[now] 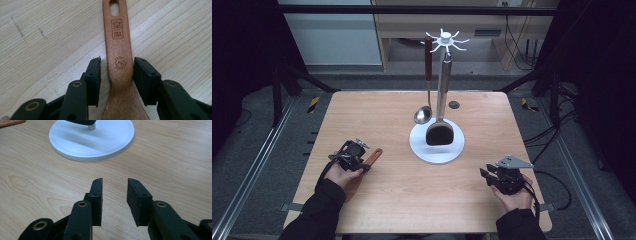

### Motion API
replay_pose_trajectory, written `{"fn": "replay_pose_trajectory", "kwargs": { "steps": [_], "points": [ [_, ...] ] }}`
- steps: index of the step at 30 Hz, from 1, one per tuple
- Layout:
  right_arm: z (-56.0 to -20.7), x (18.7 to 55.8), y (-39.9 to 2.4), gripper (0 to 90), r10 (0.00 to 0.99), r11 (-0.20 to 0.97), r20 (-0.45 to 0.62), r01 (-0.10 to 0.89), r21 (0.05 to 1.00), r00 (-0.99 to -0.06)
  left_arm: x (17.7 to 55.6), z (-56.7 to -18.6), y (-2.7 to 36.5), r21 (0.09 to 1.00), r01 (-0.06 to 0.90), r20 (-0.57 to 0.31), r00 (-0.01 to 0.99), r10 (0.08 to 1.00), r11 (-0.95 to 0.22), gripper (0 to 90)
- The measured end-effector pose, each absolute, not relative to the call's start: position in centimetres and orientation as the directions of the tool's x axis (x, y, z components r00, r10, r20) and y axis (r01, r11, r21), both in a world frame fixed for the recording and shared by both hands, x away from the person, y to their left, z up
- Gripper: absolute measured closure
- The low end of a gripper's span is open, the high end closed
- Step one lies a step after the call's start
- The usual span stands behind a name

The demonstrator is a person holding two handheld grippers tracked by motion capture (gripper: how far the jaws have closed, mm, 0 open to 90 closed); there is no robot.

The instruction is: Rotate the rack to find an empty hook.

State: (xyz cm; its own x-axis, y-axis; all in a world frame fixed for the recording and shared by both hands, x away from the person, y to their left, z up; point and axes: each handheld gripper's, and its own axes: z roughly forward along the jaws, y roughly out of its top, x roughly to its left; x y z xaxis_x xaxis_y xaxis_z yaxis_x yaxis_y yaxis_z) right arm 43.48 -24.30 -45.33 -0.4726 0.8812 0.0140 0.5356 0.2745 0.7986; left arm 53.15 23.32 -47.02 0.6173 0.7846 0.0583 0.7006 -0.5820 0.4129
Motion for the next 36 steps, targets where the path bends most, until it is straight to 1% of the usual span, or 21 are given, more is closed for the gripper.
{"fn": "replay_pose_trajectory", "kwargs": {
  "steps": [4, 12, 16, 22, 26, 36],
  "points": [
    [-45.33, 43.51, -24.31, 66.8, 0.879, 0.279, 0.011, 0.533, 0.799, -0.476, 53.27, -46.98, 23.09, 0.404, 0.708, 0.047, 0.617, 0.786, -0.580, 64.1],
    [-45.30, 43.51, -24.32, 67.6, 0.878, 0.279, 0.012, 0.533, 0.799, -0.478, 53.43, -46.87, 22.93, 0.383, 0.736, 0.030, 0.594, 0.804, -0.558, 65.1],
    [-45.25, 43.48, -24.30, 67.9, 0.878, 0.278, 0.013, 0.532, 0.800, -0.479, 53.09, -46.82, 22.80, 0.375, 0.745, 0.037, 0.582, 0.812, -0.551, 65.4],
    [-45.23, 43.50, -24.29, 68.0, 0.877, 0.279, 0.014, 0.533, 0.799, -0.480, 53.07, -46.68, 22.67, 0.364, 0.726, 0.050, 0.610, 0.791, -0.583, 64.9],
    [-45.21, 43.51, -24.29, 68.1, 0.878, 0.278, 0.015, 0.534, 0.799, -0.479, 53.28, -46.23, 22.70, 0.377, 0.713, 0.051, 0.622, 0.781, -0.591, 61.3],
    [-45.19, 43.52, -24.30, 69.1, 0.874, 0.278, 0.022, 0.538, 0.796, -0.485, 53.79, -46.63, 22.52, 0.329, 0.695, 0.051, 0.663, 0.747, -0.639, 63.3]
  ]
}}
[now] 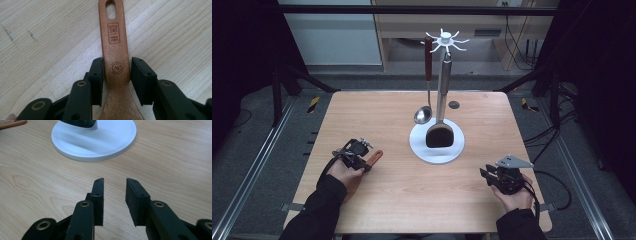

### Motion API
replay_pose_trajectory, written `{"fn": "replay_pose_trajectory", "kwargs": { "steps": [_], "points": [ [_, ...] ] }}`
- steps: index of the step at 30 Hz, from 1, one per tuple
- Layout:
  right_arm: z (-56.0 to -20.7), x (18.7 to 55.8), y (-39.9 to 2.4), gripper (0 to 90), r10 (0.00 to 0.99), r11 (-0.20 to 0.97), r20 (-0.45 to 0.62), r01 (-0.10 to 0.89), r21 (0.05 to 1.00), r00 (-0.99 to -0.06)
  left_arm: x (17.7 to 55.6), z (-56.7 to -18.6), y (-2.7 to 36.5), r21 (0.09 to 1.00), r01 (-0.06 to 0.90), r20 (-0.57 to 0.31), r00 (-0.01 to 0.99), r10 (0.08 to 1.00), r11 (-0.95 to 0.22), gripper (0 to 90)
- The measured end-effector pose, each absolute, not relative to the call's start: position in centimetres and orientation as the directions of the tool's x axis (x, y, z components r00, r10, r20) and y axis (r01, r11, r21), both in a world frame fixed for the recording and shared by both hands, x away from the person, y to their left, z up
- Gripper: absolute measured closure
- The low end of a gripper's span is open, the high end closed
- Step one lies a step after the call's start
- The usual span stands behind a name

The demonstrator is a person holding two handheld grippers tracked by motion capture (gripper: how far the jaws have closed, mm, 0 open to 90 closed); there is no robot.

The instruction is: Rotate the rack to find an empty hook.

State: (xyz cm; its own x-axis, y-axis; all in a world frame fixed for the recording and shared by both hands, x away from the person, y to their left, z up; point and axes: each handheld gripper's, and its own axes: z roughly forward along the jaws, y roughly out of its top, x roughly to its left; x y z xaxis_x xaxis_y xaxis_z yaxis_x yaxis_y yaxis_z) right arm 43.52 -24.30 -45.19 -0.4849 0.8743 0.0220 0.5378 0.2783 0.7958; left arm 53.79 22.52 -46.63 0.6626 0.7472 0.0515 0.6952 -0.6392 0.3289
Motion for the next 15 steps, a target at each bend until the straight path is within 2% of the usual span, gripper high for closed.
{"fn": "replay_pose_trajectory", "kwargs": {
  "steps": [5, 10, 13, 15],
  "points": [
    [-45.17, 43.51, -24.27, 69.2, 0.875, 0.274, 0.028, 0.543, 0.794, -0.483, 54.00, -46.66, 22.70, 0.328, 0.703, 0.027, 0.661, 0.750, -0.631, 63.2],
    [-45.17, 43.53, -24.23, 69.2, 0.875, 0.275, 0.027, 0.543, 0.793, -0.483, 54.21, -46.68, 22.48, 0.324, 0.702, 0.022, 0.665, 0.747, -0.634, 57.7],
    [-45.18, 43.56, -24.27, 69.2, 0.874, 0.278, 0.025, 0.542, 0.793, -0.485, 54.31, -46.64, 22.57, 0.326, 0.716, 0.009, 0.651, 0.759, -0.617, 63.5],
    [-45.16, 43.53, -24.24, 69.2, 0.874, 0.276, 0.028, 0.543, 0.793, -0.485, 54.29, -46.64, 22.52, 0.325, 0.717, 0.013, 0.649, 0.761, -0.617, 64.1]
  ]
}}
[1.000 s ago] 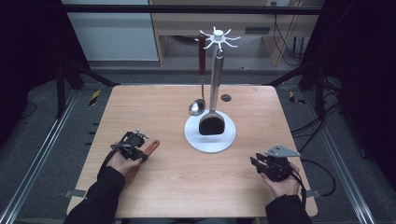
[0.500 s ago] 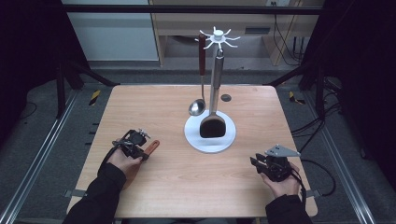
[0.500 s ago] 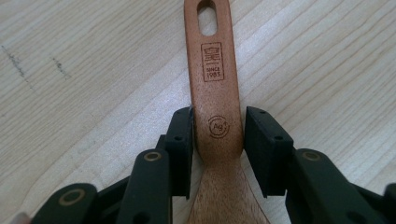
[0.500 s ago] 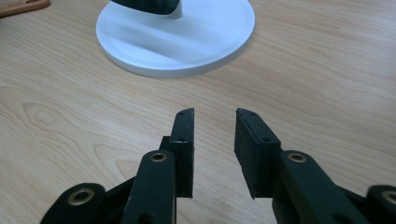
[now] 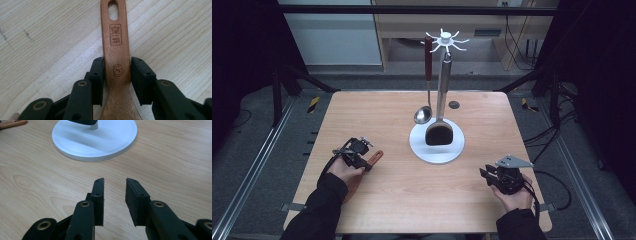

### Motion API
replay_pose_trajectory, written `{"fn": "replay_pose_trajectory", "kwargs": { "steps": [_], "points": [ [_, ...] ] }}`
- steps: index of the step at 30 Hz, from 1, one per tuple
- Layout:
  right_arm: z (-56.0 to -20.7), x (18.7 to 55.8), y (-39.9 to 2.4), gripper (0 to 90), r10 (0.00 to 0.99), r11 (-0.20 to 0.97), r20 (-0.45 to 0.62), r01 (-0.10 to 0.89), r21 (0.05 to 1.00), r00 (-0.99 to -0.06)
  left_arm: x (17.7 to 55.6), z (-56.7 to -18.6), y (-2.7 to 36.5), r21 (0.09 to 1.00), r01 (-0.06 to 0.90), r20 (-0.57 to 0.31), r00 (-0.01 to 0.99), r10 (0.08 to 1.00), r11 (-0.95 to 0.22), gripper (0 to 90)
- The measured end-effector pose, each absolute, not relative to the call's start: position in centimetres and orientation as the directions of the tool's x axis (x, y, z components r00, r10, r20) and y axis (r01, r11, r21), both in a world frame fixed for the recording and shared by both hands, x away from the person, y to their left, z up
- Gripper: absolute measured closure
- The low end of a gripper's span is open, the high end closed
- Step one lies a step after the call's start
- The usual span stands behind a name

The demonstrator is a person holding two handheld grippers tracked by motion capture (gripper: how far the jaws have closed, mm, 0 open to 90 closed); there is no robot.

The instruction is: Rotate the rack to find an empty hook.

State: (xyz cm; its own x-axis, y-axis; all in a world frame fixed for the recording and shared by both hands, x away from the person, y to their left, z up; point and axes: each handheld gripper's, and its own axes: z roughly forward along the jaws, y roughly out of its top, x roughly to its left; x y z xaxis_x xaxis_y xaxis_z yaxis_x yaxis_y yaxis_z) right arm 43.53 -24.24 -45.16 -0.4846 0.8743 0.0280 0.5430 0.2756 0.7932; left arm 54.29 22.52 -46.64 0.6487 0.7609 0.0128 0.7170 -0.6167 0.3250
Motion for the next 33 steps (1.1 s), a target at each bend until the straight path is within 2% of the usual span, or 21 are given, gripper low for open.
{"fn": "replay_pose_trajectory", "kwargs": {
  "steps": [20, 33],
  "points": [
    [-45.14, 43.56, -24.21, 69.3, 0.872, 0.276, 0.034, 0.546, 0.791, -0.489, 54.51, -46.51, 22.19, 0.294, 0.732, 0.013, 0.640, 0.768, -0.614, 65.8],
    [-45.15, 43.57, -24.24, 69.6, 0.871, 0.275, 0.038, 0.548, 0.790, -0.490, 54.43, -46.35, 22.72, 0.322, 0.730, 0.007, 0.635, 0.772, -0.603, 65.9]
  ]
}}
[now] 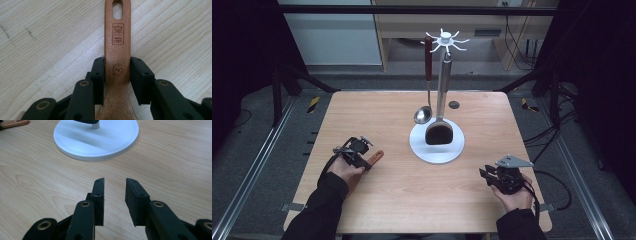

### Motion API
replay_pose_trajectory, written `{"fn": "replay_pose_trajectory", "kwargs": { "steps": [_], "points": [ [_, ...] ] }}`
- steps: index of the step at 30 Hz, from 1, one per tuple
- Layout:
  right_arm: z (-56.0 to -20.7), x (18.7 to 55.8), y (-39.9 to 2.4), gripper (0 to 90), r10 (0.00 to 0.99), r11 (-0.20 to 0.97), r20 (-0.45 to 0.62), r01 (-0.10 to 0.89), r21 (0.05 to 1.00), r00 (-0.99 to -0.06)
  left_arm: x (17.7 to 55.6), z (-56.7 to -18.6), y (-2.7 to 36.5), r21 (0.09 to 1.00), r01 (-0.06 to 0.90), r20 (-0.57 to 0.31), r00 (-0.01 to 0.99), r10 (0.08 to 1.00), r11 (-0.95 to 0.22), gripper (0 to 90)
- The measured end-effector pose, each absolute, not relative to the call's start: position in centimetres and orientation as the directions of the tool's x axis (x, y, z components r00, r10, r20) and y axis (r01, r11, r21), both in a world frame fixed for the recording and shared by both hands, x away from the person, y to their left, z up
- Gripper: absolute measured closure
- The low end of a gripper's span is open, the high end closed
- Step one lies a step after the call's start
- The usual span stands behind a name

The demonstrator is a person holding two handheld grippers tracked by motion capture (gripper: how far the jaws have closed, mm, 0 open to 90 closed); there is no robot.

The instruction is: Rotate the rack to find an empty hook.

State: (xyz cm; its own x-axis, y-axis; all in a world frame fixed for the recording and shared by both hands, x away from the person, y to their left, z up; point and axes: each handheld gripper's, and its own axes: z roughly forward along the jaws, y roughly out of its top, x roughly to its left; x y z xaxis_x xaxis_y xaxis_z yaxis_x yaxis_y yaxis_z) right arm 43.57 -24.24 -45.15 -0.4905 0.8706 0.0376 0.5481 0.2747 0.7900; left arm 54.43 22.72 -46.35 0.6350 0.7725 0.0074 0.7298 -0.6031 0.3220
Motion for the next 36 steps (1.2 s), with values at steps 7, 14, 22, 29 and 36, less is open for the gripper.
{"fn": "replay_pose_trajectory", "kwargs": {
  "steps": [7, 14, 22, 29, 36],
  "points": [
    [-45.1, 43.5, -24.3, 69.5, 0.870, 0.274, 0.037, 0.545, 0.792, -0.491, 53.6, -45.2, 23.3, 0.373, 0.716, 0.004, 0.635, 0.773, -0.590, 65.9],
    [-45.1, 43.5, -24.3, 69.5, 0.869, 0.276, 0.033, 0.540, 0.795, -0.493, 52.8, -44.2, 23.8, 0.418, 0.703, 0.005, 0.632, 0.775, -0.576, 65.9],
    [-45.0, 43.5, -24.3, 69.7, 0.870, 0.273, 0.036, 0.541, 0.796, -0.491, 52.1, -43.2, 24.3, 0.459, 0.690, 0.008, 0.627, 0.779, -0.560, 65.9],
    [-45.0, 43.5, -24.3, 69.8, 0.870, 0.274, 0.032, 0.538, 0.797, -0.492, 51.6, -42.4, 24.6, 0.494, 0.679, 0.010, 0.621, 0.784, -0.544, 66.0],
    [-45.0, 43.5, -24.3, 69.9, 0.872, 0.270, 0.036, 0.541, 0.796, -0.488, 51.1, -41.2, 25.1, 0.538, 0.664, 0.002, 0.616, 0.788, -0.520, 66.0]
  ]
}}
